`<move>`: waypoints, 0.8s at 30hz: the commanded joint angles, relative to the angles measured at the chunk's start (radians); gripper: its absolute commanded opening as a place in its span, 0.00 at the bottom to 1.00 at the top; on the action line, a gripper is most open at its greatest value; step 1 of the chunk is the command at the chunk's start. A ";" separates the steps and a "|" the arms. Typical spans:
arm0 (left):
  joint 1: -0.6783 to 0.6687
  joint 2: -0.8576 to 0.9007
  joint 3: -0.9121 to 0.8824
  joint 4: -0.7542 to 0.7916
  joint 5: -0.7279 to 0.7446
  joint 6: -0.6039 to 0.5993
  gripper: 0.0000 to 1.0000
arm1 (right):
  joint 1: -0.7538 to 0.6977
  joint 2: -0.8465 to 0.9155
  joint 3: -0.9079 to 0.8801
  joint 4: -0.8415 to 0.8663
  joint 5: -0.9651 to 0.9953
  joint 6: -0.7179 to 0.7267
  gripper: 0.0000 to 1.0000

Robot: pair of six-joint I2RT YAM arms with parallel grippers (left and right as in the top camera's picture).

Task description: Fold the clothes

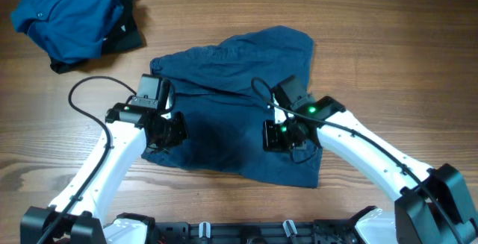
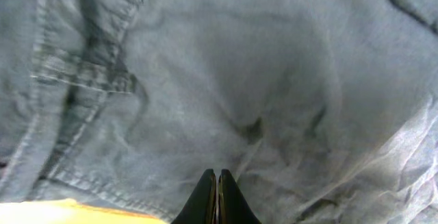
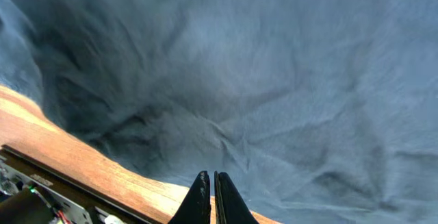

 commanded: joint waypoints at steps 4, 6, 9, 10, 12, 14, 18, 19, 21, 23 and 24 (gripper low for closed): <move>-0.004 0.062 -0.091 0.095 0.046 -0.040 0.04 | 0.002 0.026 -0.089 0.051 -0.007 0.103 0.05; -0.004 0.093 -0.101 0.117 0.046 -0.040 0.04 | 0.002 0.026 -0.113 0.059 -0.007 0.117 0.06; -0.004 0.149 -0.102 0.134 0.043 -0.040 0.04 | 0.001 0.026 -0.156 0.092 -0.005 0.131 0.06; -0.004 0.166 -0.102 0.137 0.042 -0.040 0.04 | 0.001 0.026 -0.167 0.098 -0.002 0.150 0.06; -0.004 0.188 -0.102 0.143 0.042 -0.043 0.04 | 0.001 0.026 -0.185 0.103 0.005 0.188 0.05; -0.004 0.201 -0.102 0.144 0.042 -0.044 0.04 | 0.001 0.026 -0.193 0.104 0.007 0.207 0.05; 0.004 0.207 -0.102 0.134 -0.003 -0.071 0.04 | 0.001 0.026 -0.195 0.081 0.064 0.281 0.04; 0.006 0.207 -0.102 0.131 -0.009 -0.071 0.04 | 0.001 0.026 -0.195 0.076 0.072 0.296 0.04; 0.020 0.207 -0.102 0.122 -0.011 -0.071 0.04 | 0.001 0.026 -0.200 0.071 0.088 0.304 0.04; 0.032 0.207 -0.102 0.113 -0.011 -0.071 0.04 | -0.001 0.026 -0.208 0.071 0.103 0.307 0.05; 0.041 0.207 -0.102 0.108 -0.011 -0.071 0.04 | -0.006 0.026 -0.216 0.071 0.106 0.313 0.05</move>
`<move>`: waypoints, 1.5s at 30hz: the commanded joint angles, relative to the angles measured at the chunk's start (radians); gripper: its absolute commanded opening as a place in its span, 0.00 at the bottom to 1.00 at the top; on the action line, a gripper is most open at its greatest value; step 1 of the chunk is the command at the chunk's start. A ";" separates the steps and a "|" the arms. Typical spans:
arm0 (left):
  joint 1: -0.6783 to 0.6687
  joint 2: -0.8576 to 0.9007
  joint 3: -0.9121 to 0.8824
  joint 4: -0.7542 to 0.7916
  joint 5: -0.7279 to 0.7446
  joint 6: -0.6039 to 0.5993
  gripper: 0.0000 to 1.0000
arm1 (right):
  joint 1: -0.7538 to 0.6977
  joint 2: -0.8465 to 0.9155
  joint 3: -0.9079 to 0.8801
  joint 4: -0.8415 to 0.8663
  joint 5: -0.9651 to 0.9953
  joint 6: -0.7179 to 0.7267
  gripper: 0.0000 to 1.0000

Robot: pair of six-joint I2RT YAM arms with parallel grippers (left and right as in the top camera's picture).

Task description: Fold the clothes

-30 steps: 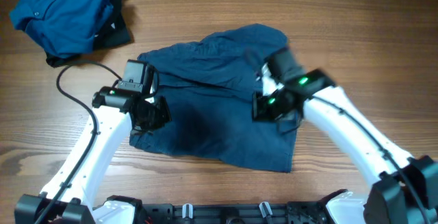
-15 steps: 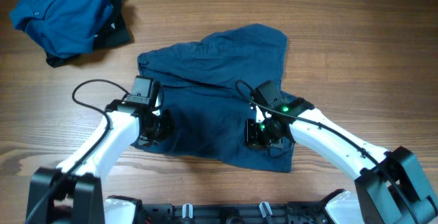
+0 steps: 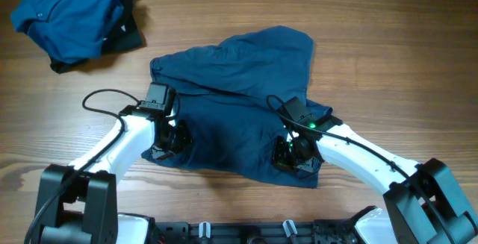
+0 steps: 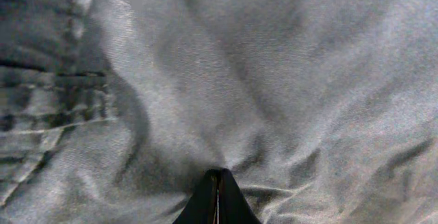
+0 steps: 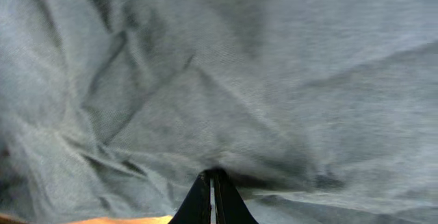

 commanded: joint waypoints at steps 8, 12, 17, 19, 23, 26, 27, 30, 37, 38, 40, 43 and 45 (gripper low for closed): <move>0.096 0.036 -0.018 -0.040 -0.041 -0.048 0.04 | -0.093 0.016 -0.090 0.020 0.051 0.058 0.04; 0.116 0.036 -0.018 -0.042 -0.042 -0.056 0.04 | -0.146 0.016 -0.094 0.021 0.055 0.054 0.04; 0.147 0.036 -0.018 -0.056 -0.034 -0.068 0.04 | -0.242 0.016 -0.094 0.027 0.091 0.029 0.04; 0.146 0.036 -0.018 -0.060 -0.017 -0.071 0.04 | -0.269 0.016 -0.094 0.027 0.104 0.010 0.04; 0.146 0.036 -0.018 -0.072 0.062 -0.071 0.04 | -0.300 0.016 -0.094 0.028 0.127 0.001 0.04; 0.145 0.035 -0.018 -0.093 0.111 -0.071 0.04 | -0.323 0.016 -0.093 0.029 0.134 -0.005 0.04; 0.145 0.035 -0.018 -0.108 0.125 -0.071 0.04 | -0.335 0.016 -0.093 0.029 0.134 -0.017 0.04; 0.145 0.035 -0.018 -0.144 0.143 -0.071 0.04 | -0.364 0.016 -0.090 0.033 0.134 -0.027 0.04; 0.145 0.021 -0.018 -0.198 0.181 -0.070 0.04 | -0.443 0.016 -0.050 0.024 0.118 -0.102 0.04; 0.145 0.016 -0.018 -0.198 0.183 -0.071 0.04 | -0.445 0.016 -0.038 0.018 0.119 -0.114 0.04; 0.145 0.002 -0.018 -0.202 0.185 -0.071 0.04 | -0.445 0.016 -0.016 0.008 0.122 -0.130 0.04; 0.145 -0.061 -0.017 -0.203 0.183 -0.070 0.04 | -0.445 0.013 0.050 -0.032 0.145 -0.129 0.05; 0.145 -0.103 -0.017 -0.203 0.183 -0.070 0.04 | -0.445 0.009 0.093 -0.062 0.146 -0.131 0.05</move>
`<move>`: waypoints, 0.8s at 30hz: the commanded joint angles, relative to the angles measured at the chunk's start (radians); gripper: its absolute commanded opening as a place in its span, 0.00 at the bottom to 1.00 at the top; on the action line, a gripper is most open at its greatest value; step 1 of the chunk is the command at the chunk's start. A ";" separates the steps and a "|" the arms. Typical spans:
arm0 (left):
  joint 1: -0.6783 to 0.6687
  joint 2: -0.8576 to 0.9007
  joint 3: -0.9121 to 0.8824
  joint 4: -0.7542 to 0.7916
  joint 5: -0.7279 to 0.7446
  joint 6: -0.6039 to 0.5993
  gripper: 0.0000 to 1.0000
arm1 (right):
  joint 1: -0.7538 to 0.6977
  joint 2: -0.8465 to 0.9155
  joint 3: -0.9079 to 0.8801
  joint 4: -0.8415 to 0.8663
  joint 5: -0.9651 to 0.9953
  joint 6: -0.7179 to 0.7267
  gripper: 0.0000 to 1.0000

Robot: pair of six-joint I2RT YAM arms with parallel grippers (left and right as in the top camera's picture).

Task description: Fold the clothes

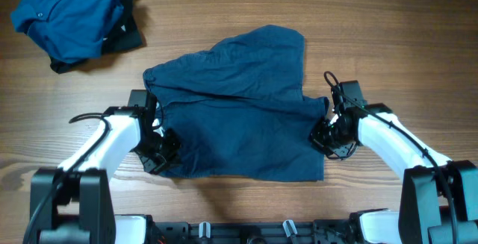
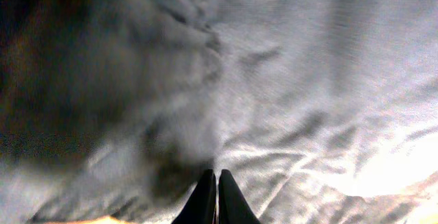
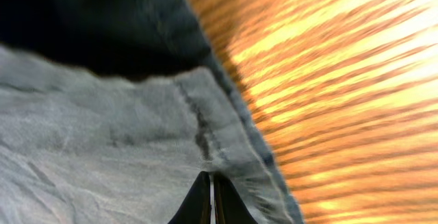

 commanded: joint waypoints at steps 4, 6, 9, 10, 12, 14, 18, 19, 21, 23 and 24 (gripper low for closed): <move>0.006 -0.219 -0.008 -0.012 -0.010 -0.010 0.04 | -0.005 -0.011 0.207 -0.124 0.075 -0.063 0.05; 0.007 -0.297 -0.007 -0.010 -0.057 -0.010 0.04 | -0.004 -0.022 0.264 -0.157 0.071 -0.103 0.11; 0.007 -0.401 -0.007 0.033 -0.107 -0.002 0.42 | -0.003 -0.032 0.348 -0.144 -0.080 -0.309 0.54; 0.007 -0.432 -0.007 0.059 -0.113 -0.002 0.76 | -0.003 -0.032 0.367 -0.126 -0.161 -0.369 0.76; 0.006 -0.478 -0.007 0.140 -0.113 -0.001 0.88 | -0.003 -0.031 0.387 -0.076 -0.281 -0.439 0.99; 0.007 -0.498 -0.007 0.235 -0.112 0.007 0.83 | -0.003 -0.030 0.392 -0.023 -0.290 -0.438 0.96; 0.006 -0.460 -0.006 0.352 -0.112 0.045 0.73 | 0.004 -0.013 0.395 0.029 -0.298 -0.442 0.89; 0.006 -0.440 -0.005 0.379 -0.113 0.053 0.75 | 0.008 -0.008 0.396 0.036 -0.298 -0.442 0.89; 0.006 -0.386 -0.005 0.434 -0.108 0.074 0.76 | 0.024 0.005 0.402 0.050 -0.298 -0.440 0.89; 0.007 -0.320 -0.003 0.478 -0.109 0.074 0.77 | 0.041 0.026 0.417 0.059 -0.298 -0.437 0.89; 0.006 -0.279 0.003 0.493 -0.108 0.074 0.77 | 0.051 0.043 0.431 0.063 -0.297 -0.423 0.89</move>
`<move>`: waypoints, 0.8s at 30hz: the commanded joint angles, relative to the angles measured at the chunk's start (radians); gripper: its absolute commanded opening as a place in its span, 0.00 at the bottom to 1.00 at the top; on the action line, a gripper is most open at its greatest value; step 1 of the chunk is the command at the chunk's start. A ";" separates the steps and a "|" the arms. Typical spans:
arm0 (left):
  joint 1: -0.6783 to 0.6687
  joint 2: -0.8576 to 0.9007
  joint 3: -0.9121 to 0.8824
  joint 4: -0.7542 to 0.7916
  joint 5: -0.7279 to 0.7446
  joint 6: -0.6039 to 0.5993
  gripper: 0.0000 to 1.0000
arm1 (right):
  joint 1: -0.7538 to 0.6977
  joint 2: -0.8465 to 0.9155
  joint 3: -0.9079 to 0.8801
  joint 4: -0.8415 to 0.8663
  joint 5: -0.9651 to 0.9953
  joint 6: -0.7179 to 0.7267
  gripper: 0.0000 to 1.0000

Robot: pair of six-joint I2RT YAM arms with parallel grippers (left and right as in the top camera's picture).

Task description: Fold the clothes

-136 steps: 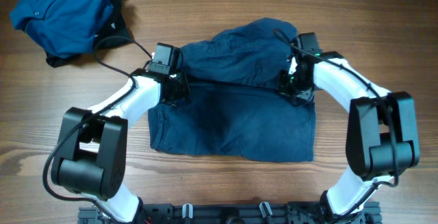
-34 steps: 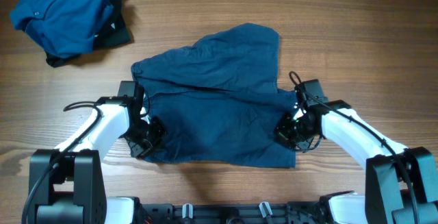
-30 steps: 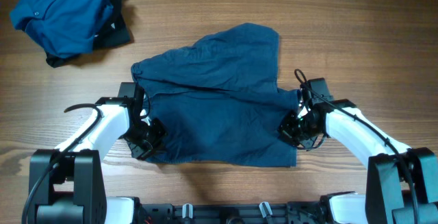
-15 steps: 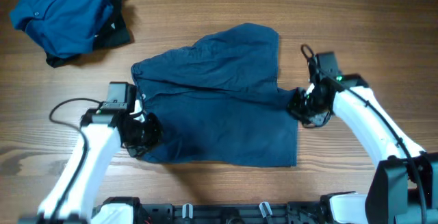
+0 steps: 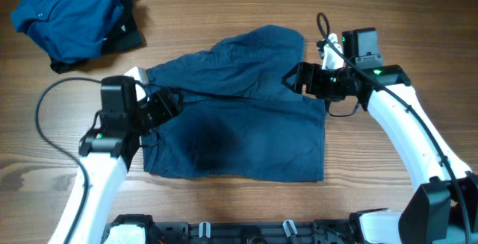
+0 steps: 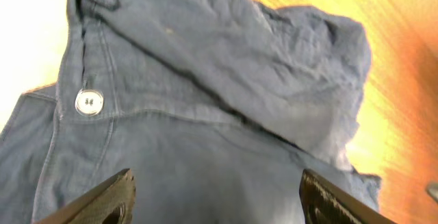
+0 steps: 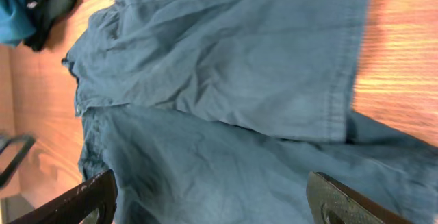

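Note:
A pair of dark blue shorts point(image 5: 239, 117) lies flat in the middle of the wooden table, waistband to the left, one leg lying askew toward the far side. Its button point(image 6: 89, 101) shows in the left wrist view. My left gripper point(image 5: 166, 106) hangs open over the waistband end, nothing between its fingers point(image 6: 109, 196). My right gripper point(image 5: 293, 80) hangs open over the leg hems at the right, its fingers point(image 7: 339, 200) wide apart above the cloth point(image 7: 233, 80).
A pile of blue and black clothes point(image 5: 71, 16) lies at the far left corner of the table point(image 5: 418, 20). A black cable loops from the left arm over the wood at the left.
Both grippers have opened and lifted off the shorts. The left one now hangs over the waistband, the right one over the hems at the right. The shorts lie as they were.
Both grippers were shut and pressed low on the crumpled shorts near the middle. Later they were shut nearer the front edge. Then they sat at the left and right edges, the cloth spread wider and flatter. Now both hang open above it.

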 commanded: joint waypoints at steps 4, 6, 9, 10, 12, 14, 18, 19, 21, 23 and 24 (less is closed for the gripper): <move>0.006 0.293 0.087 0.047 0.018 0.035 0.82 | 0.066 0.124 0.104 0.019 -0.080 0.061 0.88; 0.006 0.367 0.139 0.051 0.037 0.035 0.84 | 0.087 0.155 0.107 0.063 -0.105 0.143 0.87; 0.007 0.423 0.187 0.058 0.039 0.035 0.84 | 0.105 0.182 0.107 0.114 -0.123 0.214 0.90; 0.006 0.442 0.207 0.061 0.039 0.035 0.84 | 0.109 0.191 0.107 0.127 -0.121 0.233 0.90; 0.006 0.463 0.229 0.095 0.039 0.035 0.80 | 0.114 0.203 0.107 0.132 -0.122 0.240 0.90; 0.006 0.462 0.229 0.135 0.039 0.035 0.79 | 0.120 0.207 0.104 0.122 -0.121 0.228 0.90; 0.006 0.463 0.230 0.158 0.039 0.034 0.74 | 0.135 0.216 0.103 0.089 -0.103 0.200 0.91; 0.006 0.464 0.230 0.157 0.039 0.034 0.74 | 0.139 0.216 0.103 0.084 -0.093 0.200 0.92; 0.006 0.467 0.230 0.142 0.039 0.029 0.73 | 0.146 0.216 0.103 0.082 -0.083 0.201 0.93; 0.006 0.468 0.230 0.121 0.039 -0.017 0.71 | 0.148 0.216 0.103 0.083 -0.084 0.205 0.93; 0.006 0.470 0.230 0.103 0.039 -0.061 0.67 | 0.148 0.216 0.103 0.082 -0.083 0.205 0.93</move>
